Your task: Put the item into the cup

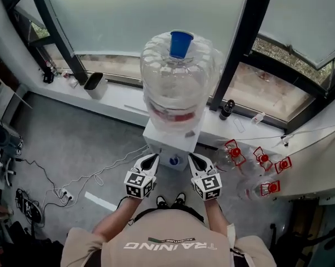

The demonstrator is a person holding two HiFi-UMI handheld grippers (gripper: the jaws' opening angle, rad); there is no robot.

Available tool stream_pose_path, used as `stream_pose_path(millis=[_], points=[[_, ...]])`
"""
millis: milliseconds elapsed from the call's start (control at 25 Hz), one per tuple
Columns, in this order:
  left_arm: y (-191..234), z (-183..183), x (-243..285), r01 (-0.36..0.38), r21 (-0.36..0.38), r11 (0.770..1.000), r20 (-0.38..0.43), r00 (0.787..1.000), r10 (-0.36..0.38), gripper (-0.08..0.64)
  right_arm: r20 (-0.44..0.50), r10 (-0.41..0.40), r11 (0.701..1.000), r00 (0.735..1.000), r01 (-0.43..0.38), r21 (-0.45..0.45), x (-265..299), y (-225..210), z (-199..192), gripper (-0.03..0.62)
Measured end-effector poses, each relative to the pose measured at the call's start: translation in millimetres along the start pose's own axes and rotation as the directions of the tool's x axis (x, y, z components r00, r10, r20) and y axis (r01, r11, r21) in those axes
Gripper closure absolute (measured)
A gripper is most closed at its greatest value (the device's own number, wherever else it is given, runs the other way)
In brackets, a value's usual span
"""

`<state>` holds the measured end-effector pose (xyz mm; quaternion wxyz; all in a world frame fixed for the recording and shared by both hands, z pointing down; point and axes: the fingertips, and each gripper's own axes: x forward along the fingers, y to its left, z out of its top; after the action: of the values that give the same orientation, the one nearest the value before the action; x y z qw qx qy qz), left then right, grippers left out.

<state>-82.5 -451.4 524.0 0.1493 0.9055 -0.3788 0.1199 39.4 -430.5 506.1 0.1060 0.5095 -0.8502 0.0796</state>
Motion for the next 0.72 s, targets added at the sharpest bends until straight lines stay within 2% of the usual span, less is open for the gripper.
stream_pose_path(millis=[120,280,440,720], points=[[1.8,26.7,-4.8,-0.021,0.043,0.999,0.052,0.998,0.019,0.552,0.001,0.011,0.999,1.000,-0.011,-0.033,-2.5,-1.2,17.3,0.581],[-5.1,58.1,-10.0,-0.043,0.125,0.991,0.117,0.993,0.029,0.552,0.050,0.013,0.997,0.999,-0.009,-0.070,-8.3,3.7,38.5,0.581],[-6.9,76.6,-14.8,-0.061,0.124,0.990,0.164,0.986,0.040,0.552,0.077,0.021,0.990,0.997,-0.010,-0.141,-6.6,11.4,54.7,0.581],[5.0,78.0,-30.2,-0.075,0.123,0.990,0.166,0.985,0.054,0.552,0.138,0.020,0.993,0.990,-0.003,-0.119,-1.3,22.3,76.7,0.581]])
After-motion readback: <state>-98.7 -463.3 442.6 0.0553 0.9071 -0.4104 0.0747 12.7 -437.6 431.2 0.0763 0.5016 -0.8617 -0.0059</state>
